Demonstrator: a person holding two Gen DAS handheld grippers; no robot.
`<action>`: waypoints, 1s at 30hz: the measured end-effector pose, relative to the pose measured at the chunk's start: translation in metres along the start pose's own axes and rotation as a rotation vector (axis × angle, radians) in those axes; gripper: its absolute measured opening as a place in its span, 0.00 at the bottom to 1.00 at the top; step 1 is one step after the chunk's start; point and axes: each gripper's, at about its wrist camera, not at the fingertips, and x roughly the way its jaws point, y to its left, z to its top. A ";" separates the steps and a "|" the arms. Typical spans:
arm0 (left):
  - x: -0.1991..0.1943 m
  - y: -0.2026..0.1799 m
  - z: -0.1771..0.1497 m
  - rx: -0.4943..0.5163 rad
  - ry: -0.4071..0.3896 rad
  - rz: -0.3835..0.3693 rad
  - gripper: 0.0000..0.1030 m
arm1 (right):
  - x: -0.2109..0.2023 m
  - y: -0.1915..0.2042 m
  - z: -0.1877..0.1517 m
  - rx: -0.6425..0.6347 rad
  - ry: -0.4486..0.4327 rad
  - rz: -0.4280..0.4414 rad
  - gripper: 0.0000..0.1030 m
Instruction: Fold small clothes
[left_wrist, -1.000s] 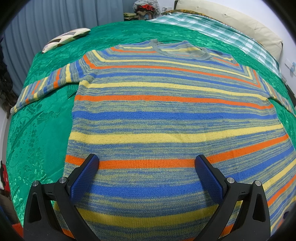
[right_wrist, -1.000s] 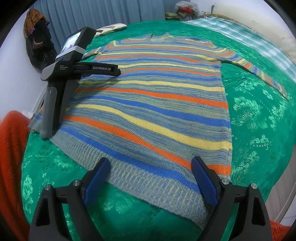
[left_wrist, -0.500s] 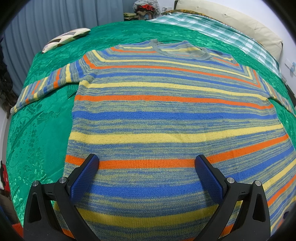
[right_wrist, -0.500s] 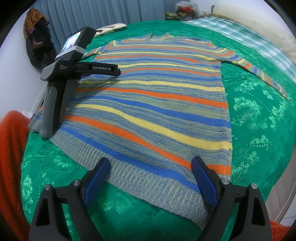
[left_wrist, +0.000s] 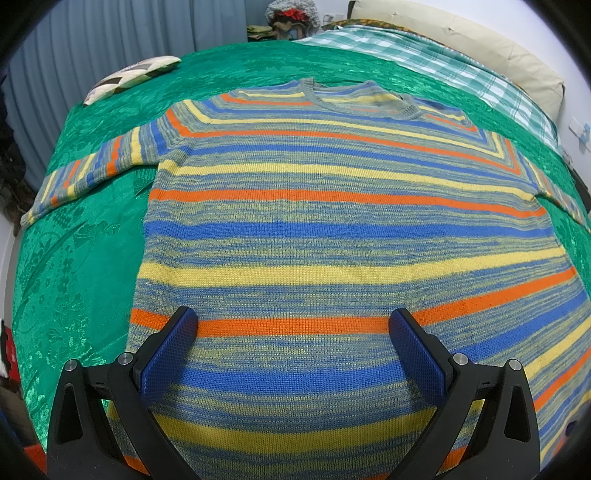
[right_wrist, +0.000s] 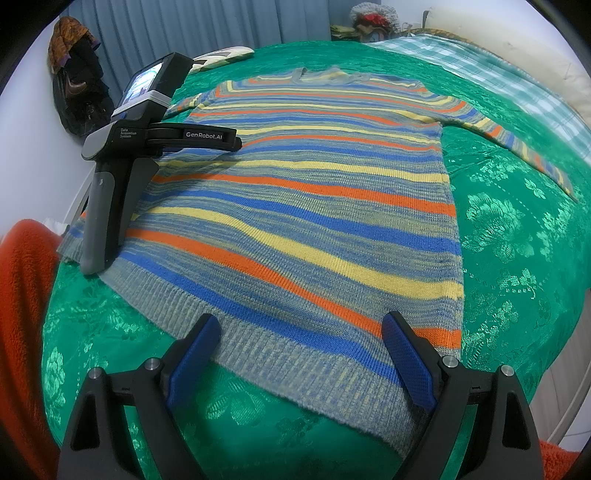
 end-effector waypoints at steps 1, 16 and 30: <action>0.000 0.000 0.000 0.000 0.000 0.000 1.00 | 0.000 0.000 0.000 0.000 0.000 0.000 0.87; 0.000 0.000 0.000 0.000 0.000 0.000 1.00 | 0.000 0.000 0.000 0.001 -0.001 -0.001 0.87; 0.000 -0.001 0.000 -0.001 0.000 0.000 1.00 | 0.000 0.001 0.000 -0.009 -0.003 0.003 0.88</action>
